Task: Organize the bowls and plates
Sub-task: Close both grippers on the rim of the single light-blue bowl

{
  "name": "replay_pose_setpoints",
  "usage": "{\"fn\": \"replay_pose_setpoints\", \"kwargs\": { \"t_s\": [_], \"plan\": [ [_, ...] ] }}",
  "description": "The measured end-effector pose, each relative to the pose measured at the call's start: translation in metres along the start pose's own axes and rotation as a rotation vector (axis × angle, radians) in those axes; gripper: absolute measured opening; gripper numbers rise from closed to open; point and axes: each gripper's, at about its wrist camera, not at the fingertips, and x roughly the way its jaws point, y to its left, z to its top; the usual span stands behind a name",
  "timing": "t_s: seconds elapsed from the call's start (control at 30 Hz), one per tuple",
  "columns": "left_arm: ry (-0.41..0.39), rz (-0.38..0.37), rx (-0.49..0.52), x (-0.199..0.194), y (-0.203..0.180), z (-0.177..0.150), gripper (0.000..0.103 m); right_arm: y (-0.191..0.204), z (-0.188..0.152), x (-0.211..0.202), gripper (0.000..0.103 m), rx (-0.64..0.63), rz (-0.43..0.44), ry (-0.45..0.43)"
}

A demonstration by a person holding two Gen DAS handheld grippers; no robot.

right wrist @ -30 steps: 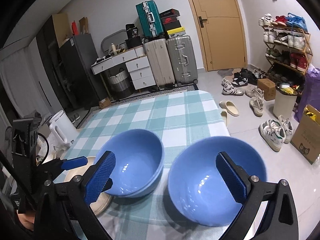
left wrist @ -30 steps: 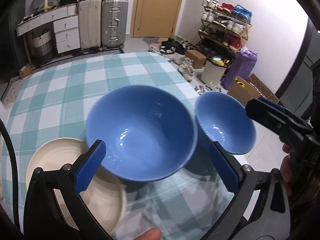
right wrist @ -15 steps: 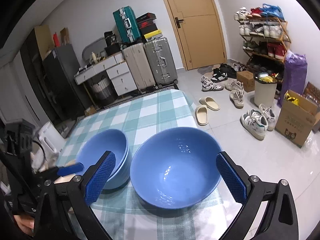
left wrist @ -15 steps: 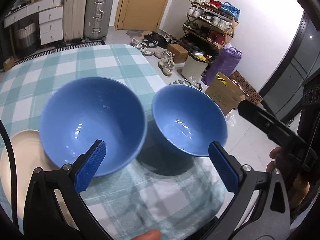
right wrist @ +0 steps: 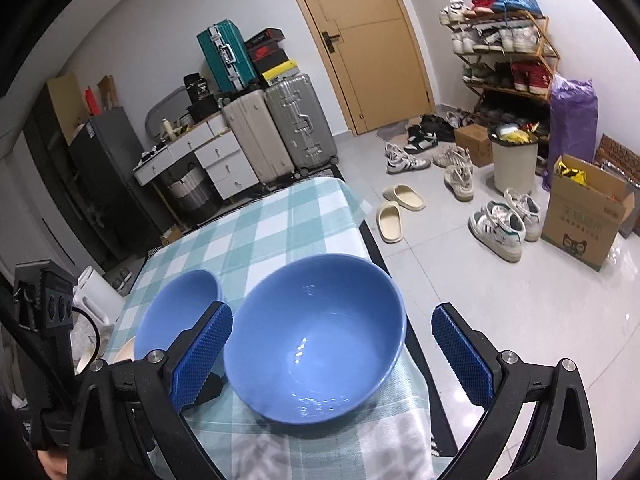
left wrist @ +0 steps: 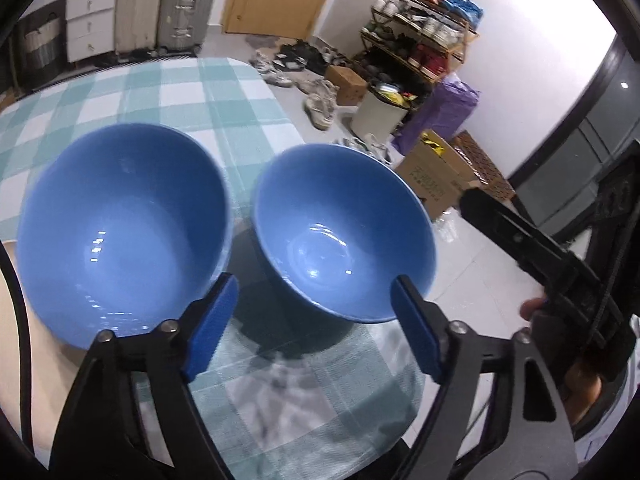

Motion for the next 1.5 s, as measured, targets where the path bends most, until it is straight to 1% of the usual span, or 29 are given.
{"fn": "replay_pose_setpoints", "kwargs": {
  "t_s": [0.27,0.37,0.43,0.47,0.6,0.67,0.73,0.8,0.87,1.03,1.1,1.23,1.37,1.5],
  "plan": [
    [0.021,0.013,0.005,0.025,-0.005,-0.001,0.056,-0.016,-0.004,0.021,0.102,0.027,-0.034,0.039],
    [0.023,0.031,0.014,0.033,-0.005,-0.001,0.054,-0.019,-0.005,0.028,0.098,0.034,-0.043,0.056],
    [0.022,0.036,0.018,0.035,-0.004,-0.001,0.054,-0.020,-0.005,0.033,0.089,0.035,-0.052,0.065],
    [0.022,0.037,0.019,0.037,-0.002,0.000,0.053,-0.021,-0.006,0.036,0.086,0.036,-0.053,0.071],
    [0.024,0.044,0.014,0.042,0.003,0.002,0.046,-0.024,-0.010,0.048,0.068,0.037,-0.062,0.102],
    [0.027,0.052,0.017,0.045,0.005,0.003,0.042,-0.025,-0.012,0.053,0.066,0.034,-0.062,0.110],
    [0.026,0.055,0.019,0.046,0.007,0.003,0.041,-0.026,-0.014,0.058,0.057,0.034,-0.062,0.118],
    [0.022,0.060,0.020,0.047,0.010,0.004,0.037,-0.027,-0.015,0.062,0.056,0.045,-0.052,0.124],
    [0.022,0.062,0.019,0.048,0.012,0.004,0.035,-0.029,-0.016,0.065,0.049,0.055,-0.034,0.126],
    [0.018,0.077,0.028,0.051,0.013,0.005,0.031,-0.032,-0.018,0.072,0.034,0.071,-0.050,0.132],
    [0.011,0.083,0.029,0.051,0.012,0.004,0.028,-0.035,-0.018,0.072,0.029,0.074,-0.057,0.131],
    [0.008,0.082,0.026,0.052,0.013,0.004,0.027,-0.038,-0.019,0.075,0.022,0.074,-0.068,0.131],
    [0.003,0.096,0.038,0.051,0.014,0.004,0.027,-0.038,-0.020,0.075,0.018,0.064,-0.086,0.122],
    [-0.013,0.100,0.044,0.046,0.013,0.006,0.027,-0.035,-0.019,0.073,0.018,0.049,-0.100,0.109]
  ]
}}
